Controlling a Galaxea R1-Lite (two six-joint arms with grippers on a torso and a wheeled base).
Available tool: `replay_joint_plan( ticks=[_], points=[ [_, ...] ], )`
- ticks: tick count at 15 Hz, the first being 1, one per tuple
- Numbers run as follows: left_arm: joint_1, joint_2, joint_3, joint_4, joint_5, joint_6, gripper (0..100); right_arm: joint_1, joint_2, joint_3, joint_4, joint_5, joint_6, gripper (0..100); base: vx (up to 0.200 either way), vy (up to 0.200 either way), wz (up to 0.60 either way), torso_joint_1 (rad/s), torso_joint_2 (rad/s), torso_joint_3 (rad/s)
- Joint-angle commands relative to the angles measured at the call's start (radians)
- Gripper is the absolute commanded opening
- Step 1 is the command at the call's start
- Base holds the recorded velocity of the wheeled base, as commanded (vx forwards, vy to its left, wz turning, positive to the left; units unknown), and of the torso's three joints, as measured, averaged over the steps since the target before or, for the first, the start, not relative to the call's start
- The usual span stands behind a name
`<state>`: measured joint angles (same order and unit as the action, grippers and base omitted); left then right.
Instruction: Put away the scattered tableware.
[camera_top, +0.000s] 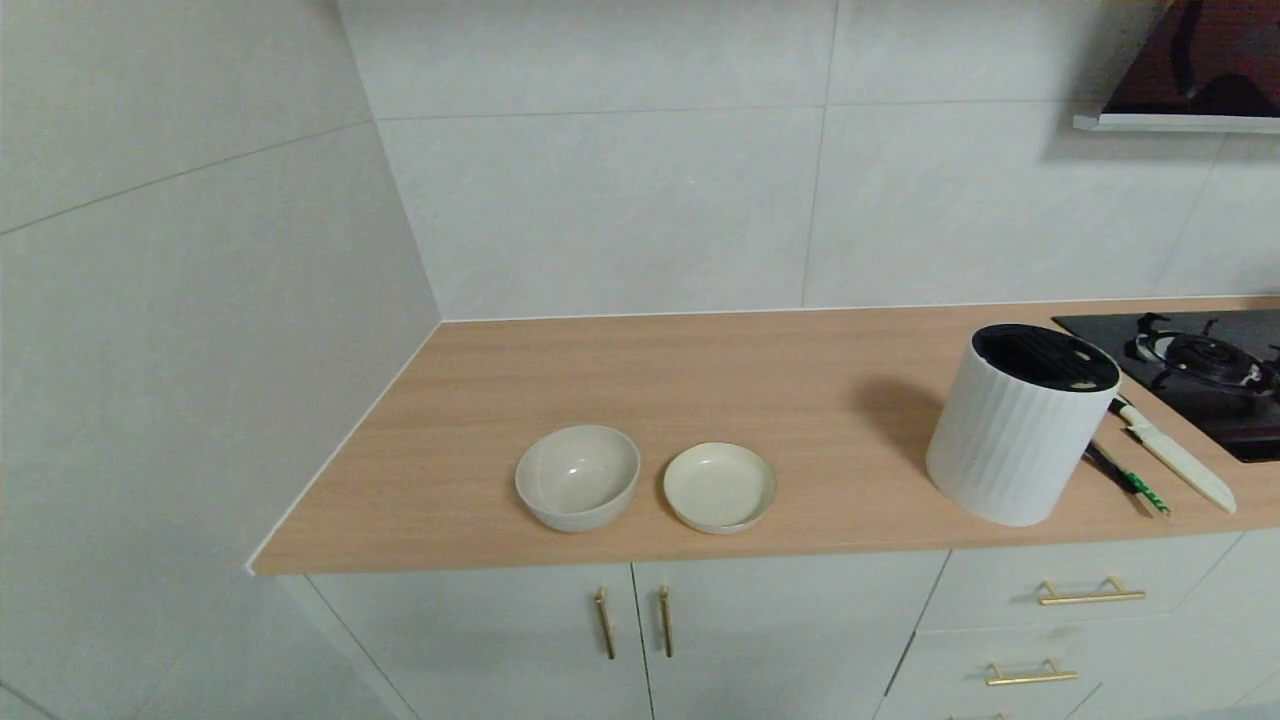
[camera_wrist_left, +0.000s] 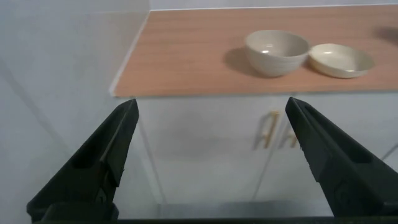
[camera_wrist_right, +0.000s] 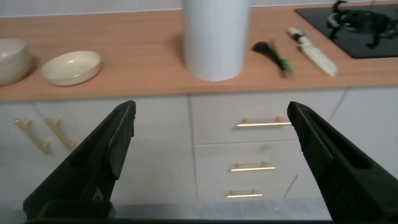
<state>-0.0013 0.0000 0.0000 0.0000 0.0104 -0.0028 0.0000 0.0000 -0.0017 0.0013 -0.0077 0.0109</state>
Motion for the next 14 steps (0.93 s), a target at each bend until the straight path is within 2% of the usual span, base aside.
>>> replay_joint_plan(
  ticks=[1, 3, 14],
  points=[
    [0.000, 0.000, 0.000, 0.000, 0.000, 0.000, 100, 0.000, 0.000, 0.000, 0.000, 0.000, 0.000, 100, 0.000, 0.200, 0.00, 0.007, 0.00, 0.002],
    [0.000, 0.000, 0.000, 0.000, 0.000, 0.000, 100, 0.000, 0.000, 0.000, 0.000, 0.000, 0.000, 100, 0.000, 0.200, 0.00, 0.002, 0.00, 0.007],
    [0.000, 0.000, 0.000, 0.000, 0.000, 0.000, 100, 0.000, 0.000, 0.000, 0.000, 0.000, 0.000, 100, 0.000, 0.000, 0.00, 0.000, 0.00, 0.000]
  ],
)
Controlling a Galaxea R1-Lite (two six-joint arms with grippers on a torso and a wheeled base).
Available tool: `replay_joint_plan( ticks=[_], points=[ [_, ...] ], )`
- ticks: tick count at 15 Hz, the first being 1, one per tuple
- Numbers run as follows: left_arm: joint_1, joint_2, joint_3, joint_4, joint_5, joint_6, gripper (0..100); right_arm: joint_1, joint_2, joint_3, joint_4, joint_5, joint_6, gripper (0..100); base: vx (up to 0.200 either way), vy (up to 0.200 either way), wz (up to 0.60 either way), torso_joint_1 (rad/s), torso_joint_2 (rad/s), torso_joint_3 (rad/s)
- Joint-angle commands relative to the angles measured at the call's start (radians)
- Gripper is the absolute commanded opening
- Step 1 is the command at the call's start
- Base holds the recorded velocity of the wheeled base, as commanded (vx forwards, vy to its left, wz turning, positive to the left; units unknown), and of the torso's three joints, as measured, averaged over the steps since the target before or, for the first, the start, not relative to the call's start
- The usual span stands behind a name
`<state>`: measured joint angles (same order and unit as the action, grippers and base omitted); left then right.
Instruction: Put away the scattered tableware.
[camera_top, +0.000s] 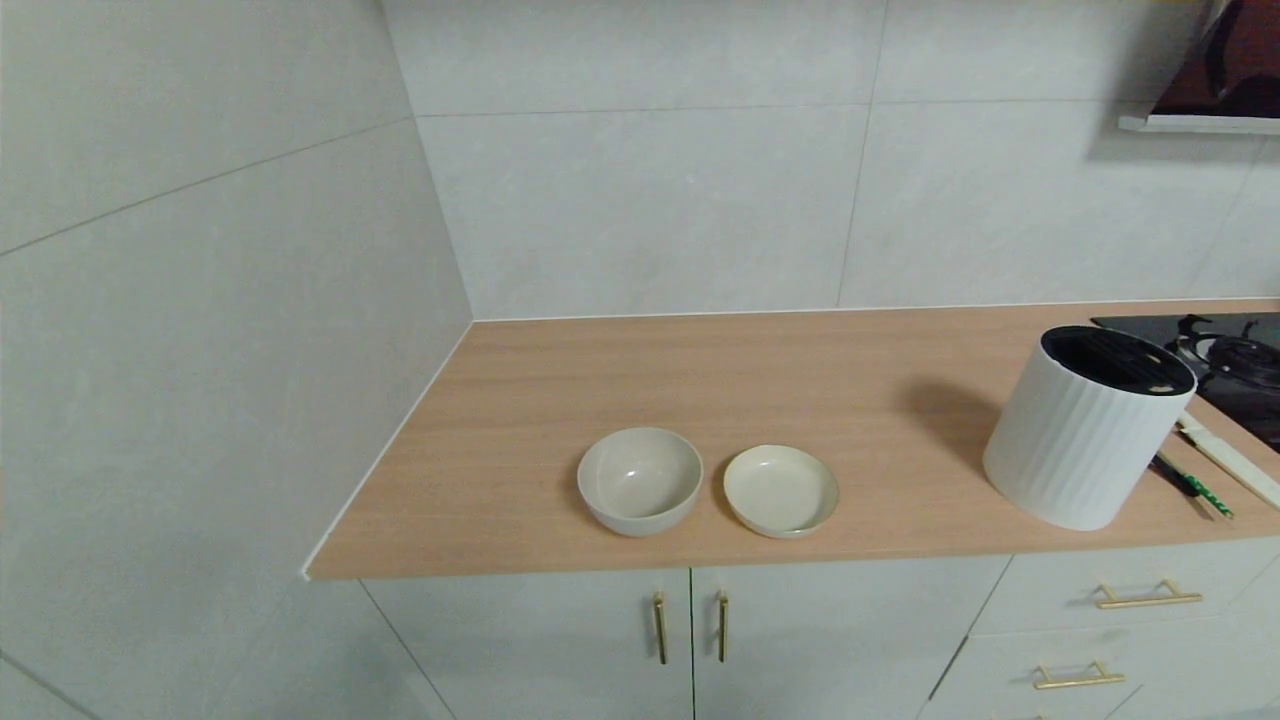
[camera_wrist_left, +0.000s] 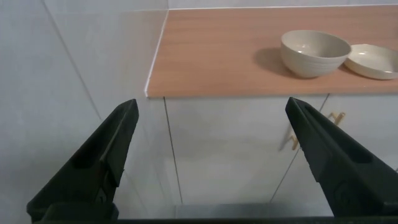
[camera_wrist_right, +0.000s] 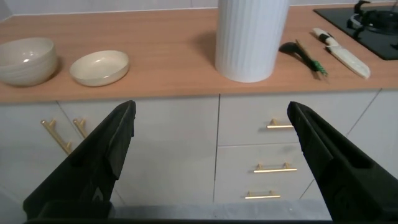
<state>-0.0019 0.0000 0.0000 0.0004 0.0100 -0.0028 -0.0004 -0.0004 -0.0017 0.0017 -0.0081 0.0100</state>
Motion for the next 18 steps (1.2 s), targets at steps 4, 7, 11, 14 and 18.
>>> replay_joint_plan(
  ticks=[4, 7, 11, 14, 18],
  points=[
    [0.000, 0.000, 0.000, 0.000, 0.001, 0.000, 100, 0.000, 0.000, 0.000, 0.000, 0.000, 0.001, 100, 0.000, 0.000, 0.00, 0.000, 0.00, 0.000],
    [0.000, 0.000, 0.000, 0.000, 0.001, 0.000, 100, 0.000, 0.000, 0.000, 0.000, 0.000, -0.001, 100, 0.000, 0.000, 0.00, -0.106, 0.23, 0.126],
    [0.000, 0.000, 0.000, 0.000, 0.001, 0.000, 100, 0.000, 0.000, 0.000, 0.000, 0.000, 0.001, 100, 0.000, 0.000, 0.00, -0.195, 0.44, 0.236],
    [0.000, 0.000, 0.000, 0.000, 0.001, 0.000, 100, 0.000, 0.000, 0.000, 0.000, 0.000, 0.001, 100, 0.000, 0.000, 0.00, -0.253, 0.55, 0.294],
    [0.000, 0.000, 0.000, 0.000, 0.001, 0.000, 100, 0.000, 0.000, 0.000, 0.000, 0.000, 0.001, 100, 0.000, 0.000, 0.00, -0.242, 0.55, 0.294]
  ],
)
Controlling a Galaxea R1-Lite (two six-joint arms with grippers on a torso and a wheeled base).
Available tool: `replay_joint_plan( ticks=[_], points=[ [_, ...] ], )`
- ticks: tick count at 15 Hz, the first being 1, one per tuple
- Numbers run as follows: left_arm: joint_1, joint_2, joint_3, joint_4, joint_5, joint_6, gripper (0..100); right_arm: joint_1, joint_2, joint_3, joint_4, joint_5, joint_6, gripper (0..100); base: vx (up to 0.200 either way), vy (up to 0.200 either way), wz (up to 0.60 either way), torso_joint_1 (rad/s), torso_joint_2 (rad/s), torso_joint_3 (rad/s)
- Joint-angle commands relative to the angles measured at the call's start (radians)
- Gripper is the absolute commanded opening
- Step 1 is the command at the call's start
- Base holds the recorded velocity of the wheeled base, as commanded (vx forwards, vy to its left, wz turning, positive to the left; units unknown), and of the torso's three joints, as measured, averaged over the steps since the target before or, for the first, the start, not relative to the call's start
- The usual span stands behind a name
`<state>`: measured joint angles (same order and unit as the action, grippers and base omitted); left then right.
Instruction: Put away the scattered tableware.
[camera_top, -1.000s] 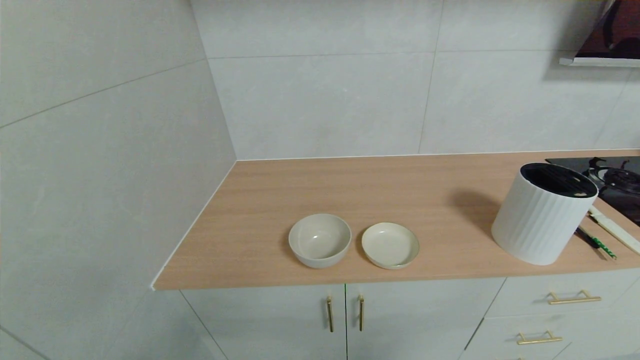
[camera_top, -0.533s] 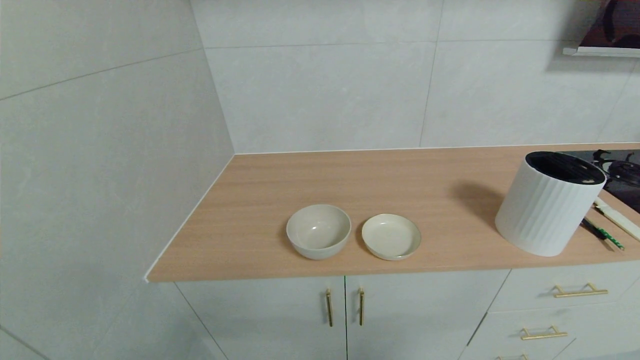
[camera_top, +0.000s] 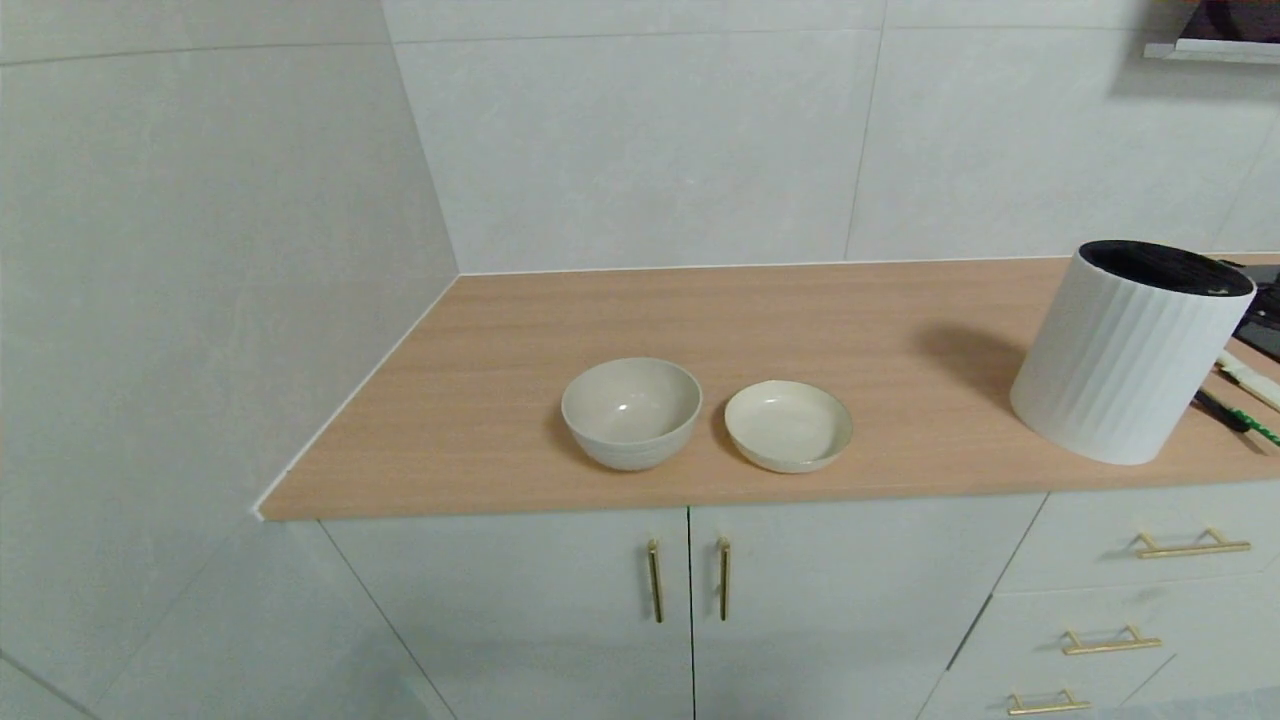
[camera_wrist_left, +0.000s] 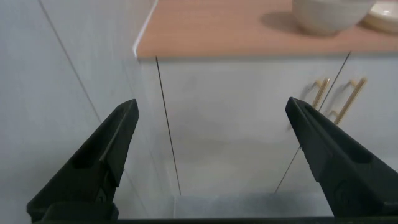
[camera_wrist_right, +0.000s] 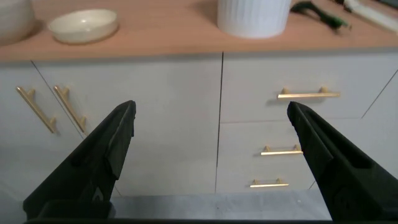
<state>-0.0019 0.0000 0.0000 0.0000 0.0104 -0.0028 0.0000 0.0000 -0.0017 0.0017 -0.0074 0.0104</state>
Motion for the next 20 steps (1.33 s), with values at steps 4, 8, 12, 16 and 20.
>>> replay_joint_plan(
  ticks=[4, 8, 12, 16, 20],
  points=[
    [0.000, 0.000, 0.000, 0.000, 0.000, 0.000, 100, 0.000, 0.000, 0.000, 0.000, 0.000, 0.000, 100, 0.000, 0.000, 0.00, -0.226, 0.52, 0.295],
    [0.000, 0.000, 0.000, 0.000, 0.000, 0.000, 100, 0.000, 0.000, 0.000, 0.000, 0.000, 0.000, 100, 0.000, 0.000, 0.00, -0.210, 0.49, 0.283],
    [0.000, 0.000, 0.000, 0.000, 0.000, 0.000, 100, 0.000, 0.000, 0.000, 0.000, 0.000, 0.000, 100, 0.000, 0.000, 0.00, -0.192, 0.48, 0.283],
    [0.000, 0.000, 0.000, 0.000, 0.000, 0.000, 100, 0.000, 0.000, 0.000, 0.000, 0.000, 0.000, 100, 0.000, 0.000, 0.00, -0.171, 0.47, 0.295],
    [0.000, 0.000, 0.000, 0.000, 0.000, 0.000, 100, 0.002, 0.000, 0.000, 0.000, 0.000, 0.000, 100, 0.000, 0.000, 0.00, -0.143, 0.45, 0.308]
  ],
)
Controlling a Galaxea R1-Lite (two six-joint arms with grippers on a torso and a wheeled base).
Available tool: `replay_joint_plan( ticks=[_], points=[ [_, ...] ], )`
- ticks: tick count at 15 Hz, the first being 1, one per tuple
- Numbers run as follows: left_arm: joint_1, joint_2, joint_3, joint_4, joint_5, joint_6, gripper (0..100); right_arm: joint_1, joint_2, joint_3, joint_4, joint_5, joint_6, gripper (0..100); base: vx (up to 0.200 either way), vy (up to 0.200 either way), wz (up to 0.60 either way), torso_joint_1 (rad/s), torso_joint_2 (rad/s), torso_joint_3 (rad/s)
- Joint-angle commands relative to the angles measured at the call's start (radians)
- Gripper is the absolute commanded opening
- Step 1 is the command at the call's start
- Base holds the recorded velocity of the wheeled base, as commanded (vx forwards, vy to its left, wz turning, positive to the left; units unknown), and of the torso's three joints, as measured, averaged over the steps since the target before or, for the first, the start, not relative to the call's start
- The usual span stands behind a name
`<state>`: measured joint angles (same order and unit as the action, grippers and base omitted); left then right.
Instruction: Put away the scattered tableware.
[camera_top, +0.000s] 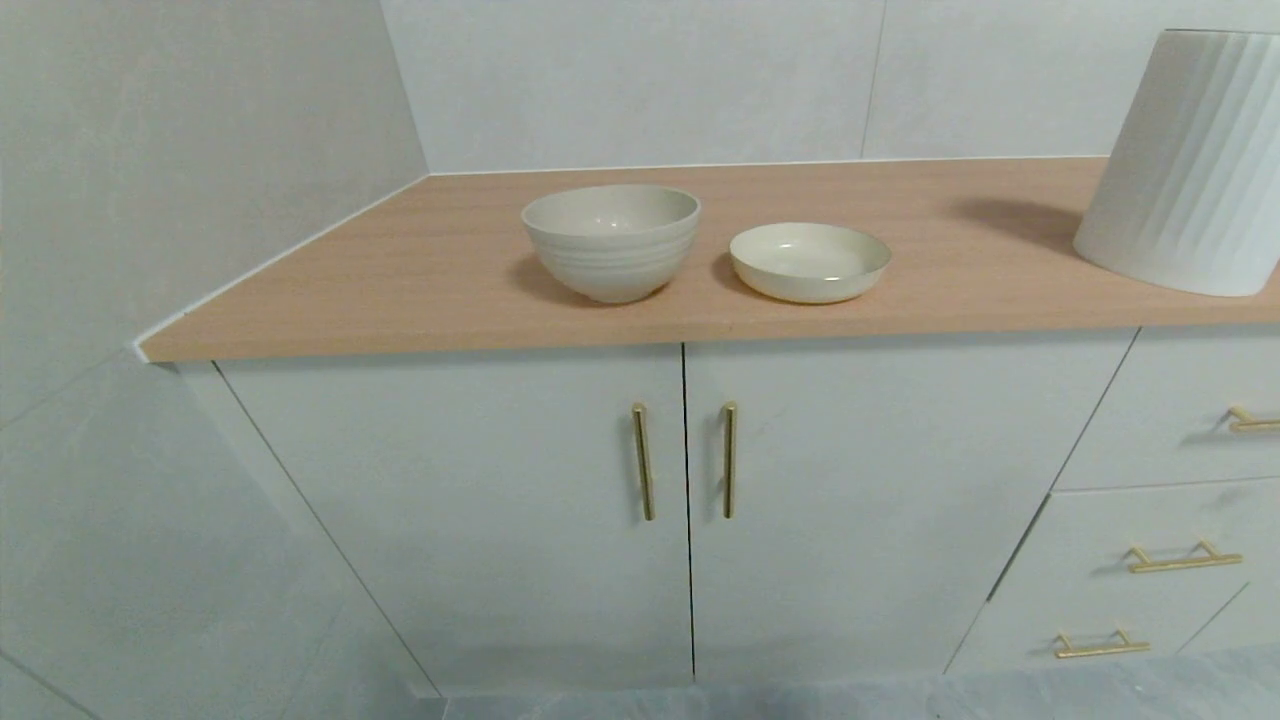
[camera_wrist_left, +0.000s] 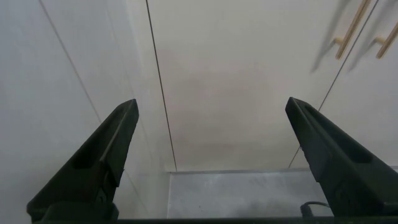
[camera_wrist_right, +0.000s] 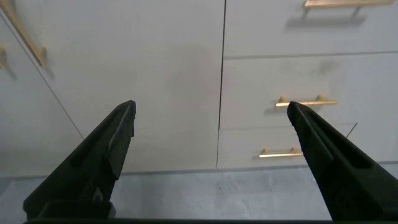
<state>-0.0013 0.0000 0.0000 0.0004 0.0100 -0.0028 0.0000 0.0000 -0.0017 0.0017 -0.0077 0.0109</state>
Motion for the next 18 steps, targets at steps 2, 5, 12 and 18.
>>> replay_joint_plan(
  ticks=[2, 5, 12, 18],
  points=[
    [0.000, 0.000, 0.000, 0.000, 0.001, 0.000, 100, 0.000, 0.000, 0.000, 0.000, 0.000, 0.000, 100, 0.000, 0.000, 0.00, -0.095, 0.37, 0.263],
    [0.000, 0.000, 0.000, 0.000, 0.001, 0.000, 100, 0.000, 0.000, 0.000, 0.000, 0.000, 0.000, 100, 0.000, 0.000, 0.00, -0.023, 0.11, 0.071],
    [0.000, 0.000, 0.000, 0.000, 0.001, 0.000, 100, 0.000, 0.000, 0.000, 0.000, 0.000, 0.000, 100, 0.000, 0.000, 0.00, 0.000, 0.00, 0.000],
    [0.000, 0.000, 0.000, 0.000, 0.001, 0.000, 100, 0.002, 0.000, -0.038, -0.042, 0.005, -0.019, 100, 0.000, 0.000, 0.00, 0.000, 0.00, 0.000]
  ],
)
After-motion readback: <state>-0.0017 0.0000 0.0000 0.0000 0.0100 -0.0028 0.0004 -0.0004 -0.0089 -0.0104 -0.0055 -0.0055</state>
